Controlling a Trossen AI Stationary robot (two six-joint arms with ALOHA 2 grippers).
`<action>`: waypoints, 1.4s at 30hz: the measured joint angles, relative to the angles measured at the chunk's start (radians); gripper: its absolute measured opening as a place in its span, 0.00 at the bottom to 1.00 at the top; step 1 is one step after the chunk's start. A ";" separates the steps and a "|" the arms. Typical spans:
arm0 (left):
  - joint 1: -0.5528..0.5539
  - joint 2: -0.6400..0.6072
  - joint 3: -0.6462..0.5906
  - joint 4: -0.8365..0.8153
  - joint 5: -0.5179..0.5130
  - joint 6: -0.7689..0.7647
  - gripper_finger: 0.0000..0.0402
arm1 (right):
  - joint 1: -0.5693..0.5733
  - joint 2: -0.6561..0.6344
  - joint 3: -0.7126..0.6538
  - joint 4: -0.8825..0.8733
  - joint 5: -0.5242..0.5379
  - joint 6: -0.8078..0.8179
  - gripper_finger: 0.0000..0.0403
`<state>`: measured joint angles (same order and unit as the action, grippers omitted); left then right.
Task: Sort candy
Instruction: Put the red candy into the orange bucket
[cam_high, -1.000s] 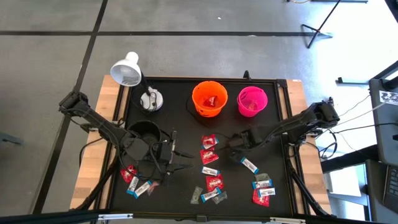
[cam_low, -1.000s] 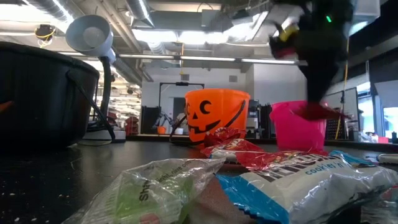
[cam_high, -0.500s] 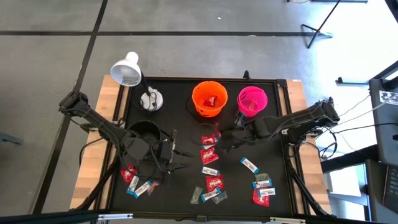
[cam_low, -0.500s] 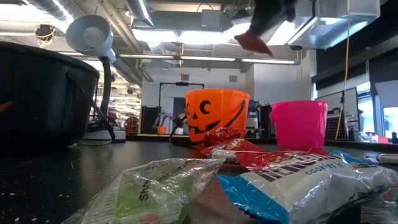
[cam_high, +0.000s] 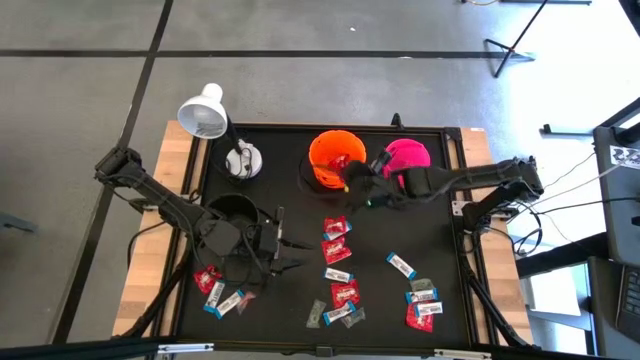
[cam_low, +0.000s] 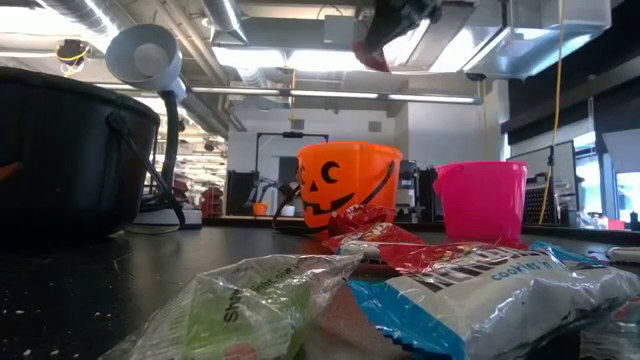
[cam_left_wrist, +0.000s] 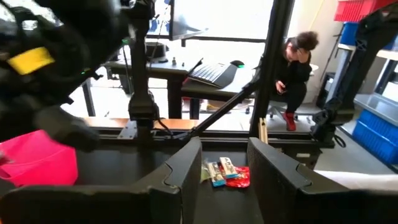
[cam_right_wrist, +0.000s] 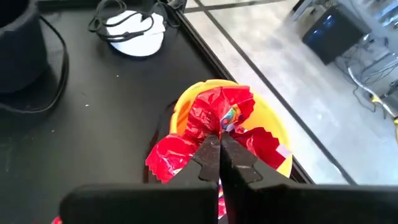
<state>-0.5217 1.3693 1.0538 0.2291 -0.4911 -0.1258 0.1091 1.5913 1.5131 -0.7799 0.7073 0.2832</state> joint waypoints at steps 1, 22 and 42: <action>0.000 0.000 0.000 0.000 0.000 -0.003 0.30 | -0.024 0.001 0.000 0.015 -0.024 -0.013 0.00; 0.013 0.000 0.000 0.005 -0.050 -0.023 0.30 | -0.301 0.001 -0.002 0.096 -0.282 -0.359 0.39; -0.146 0.072 0.000 -0.293 -0.039 -0.296 0.30 | 0.192 0.013 0.008 -0.114 -0.440 -0.204 0.45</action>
<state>-0.6681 1.4414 1.0542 -0.0636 -0.5301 -0.4218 0.3014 1.6043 1.5208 -0.8943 0.2677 0.0789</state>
